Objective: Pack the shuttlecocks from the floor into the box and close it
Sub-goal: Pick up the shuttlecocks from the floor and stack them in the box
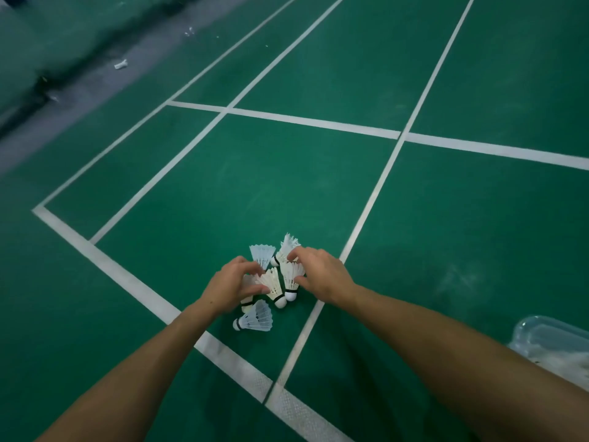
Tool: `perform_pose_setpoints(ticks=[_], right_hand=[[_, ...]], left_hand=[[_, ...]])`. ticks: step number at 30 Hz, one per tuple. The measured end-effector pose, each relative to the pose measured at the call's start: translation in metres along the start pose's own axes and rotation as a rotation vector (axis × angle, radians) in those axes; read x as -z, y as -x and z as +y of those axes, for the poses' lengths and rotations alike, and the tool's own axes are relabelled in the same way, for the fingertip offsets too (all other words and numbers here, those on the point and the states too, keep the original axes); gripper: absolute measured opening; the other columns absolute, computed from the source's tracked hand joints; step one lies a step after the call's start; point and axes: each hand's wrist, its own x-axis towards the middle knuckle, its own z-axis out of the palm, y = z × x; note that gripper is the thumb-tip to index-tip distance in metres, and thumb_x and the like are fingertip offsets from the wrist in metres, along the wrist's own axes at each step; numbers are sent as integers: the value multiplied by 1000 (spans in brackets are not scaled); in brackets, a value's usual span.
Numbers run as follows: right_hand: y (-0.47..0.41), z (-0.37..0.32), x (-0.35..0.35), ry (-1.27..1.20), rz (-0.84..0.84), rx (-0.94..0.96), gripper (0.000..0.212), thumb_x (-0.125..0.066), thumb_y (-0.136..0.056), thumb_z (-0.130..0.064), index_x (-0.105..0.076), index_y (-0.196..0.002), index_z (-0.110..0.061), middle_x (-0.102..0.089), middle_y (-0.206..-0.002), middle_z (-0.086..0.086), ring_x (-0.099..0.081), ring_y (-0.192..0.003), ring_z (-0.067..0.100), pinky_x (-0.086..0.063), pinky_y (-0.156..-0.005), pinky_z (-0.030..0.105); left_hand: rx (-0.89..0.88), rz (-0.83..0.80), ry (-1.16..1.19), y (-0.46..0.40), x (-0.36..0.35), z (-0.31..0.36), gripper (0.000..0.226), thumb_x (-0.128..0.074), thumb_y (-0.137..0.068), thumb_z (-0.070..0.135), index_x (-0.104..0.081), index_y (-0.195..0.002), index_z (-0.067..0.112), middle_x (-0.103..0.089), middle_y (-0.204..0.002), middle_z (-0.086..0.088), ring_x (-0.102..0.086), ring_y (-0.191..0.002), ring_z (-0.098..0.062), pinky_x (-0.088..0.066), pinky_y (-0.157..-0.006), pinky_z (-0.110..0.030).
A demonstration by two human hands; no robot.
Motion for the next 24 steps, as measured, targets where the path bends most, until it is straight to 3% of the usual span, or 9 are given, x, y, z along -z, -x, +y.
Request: perform_pose_setpoints(ticks=[3, 7, 10, 14, 16, 18, 20, 22, 24], right_hand=[[10, 6, 10, 21, -25, 0, 30, -66, -98, -22, -62, -128, -22, -72, -125, 2, -67, -115, 25, -58, -91, 46], [36, 13, 38, -21, -2, -40, 21, -69, -95, -26, -69, -116, -22, -75, -116, 1, -71, -104, 24, -60, -88, 46], [67, 18, 74, -63, 48, -76, 16, -71, -91, -27, -71, -107, -23, -77, -106, -2, -71, -96, 24, -60, -83, 41], [120, 23, 135, -90, 138, -103, 14, -75, -85, -32, -69, -96, -24, -73, -87, -7, -70, -81, 23, -60, -73, 41], [149, 25, 166, -80, 166, -107, 13, -76, -85, -31, -68, -95, -26, -65, -80, -13, -65, -76, 17, -59, -71, 39], [182, 27, 196, -74, 193, -116, 16, -78, -86, -29, -68, -99, -25, -61, -78, -15, -61, -72, 11, -57, -70, 37], [217, 32, 222, -95, 236, -148, 20, -80, -86, -30, -68, -101, -26, -63, -80, -16, -62, -73, 8, -58, -72, 33], [254, 39, 242, -124, 295, -195, 23, -82, -86, -32, -66, -101, -28, -65, -83, -14, -65, -74, 8, -60, -73, 34], [292, 49, 254, -155, 370, -249, 25, -84, -85, -35, -66, -102, -30, -68, -83, -11, -67, -75, 9, -60, -74, 36]], left_hand=[[-25, 18, 155, 3, -5, 2, 30, -77, -75, 54, -65, -94, 34, -57, -113, 8, -57, -107, -10, -51, -101, -34], [-82, 75, 232, 5, 3, 10, 30, -79, -75, 52, -67, -88, 28, -60, -111, 8, -57, -109, -6, -51, -101, -36], [-174, 121, 284, 10, 26, 41, 33, -80, -77, 52, -71, -90, 23, -66, -106, 9, -63, -101, -7, -54, -91, -33], [-334, 136, 344, 27, 56, 115, 25, -83, -79, 47, -76, -88, 24, -74, -82, 4, -63, -69, -21, -47, -64, -29], [-429, 162, 370, 35, 65, 157, 24, -85, -77, 43, -74, -86, 24, -72, -80, 10, -59, -63, -12, -45, -61, -24], [-498, 171, 412, 42, 70, 199, 30, -88, -74, 37, -69, -93, 24, -73, -84, 12, -65, -68, -11, -51, -64, -29], [-563, 140, 470, 47, 71, 237, 43, -91, -73, 30, -62, -104, 25, -74, -83, 6, -65, -68, -28, -49, -61, -37], [-639, 100, 500, 52, 68, 273, 51, -90, -74, 32, -58, -114, 28, -73, -81, 4, -58, -65, -37, -42, -57, -35], [-724, 62, 483, 55, 61, 307, 54, -87, -75, 37, -57, -120, 33, -70, -80, 5, -50, -60, -35, -39, -58, -30]])
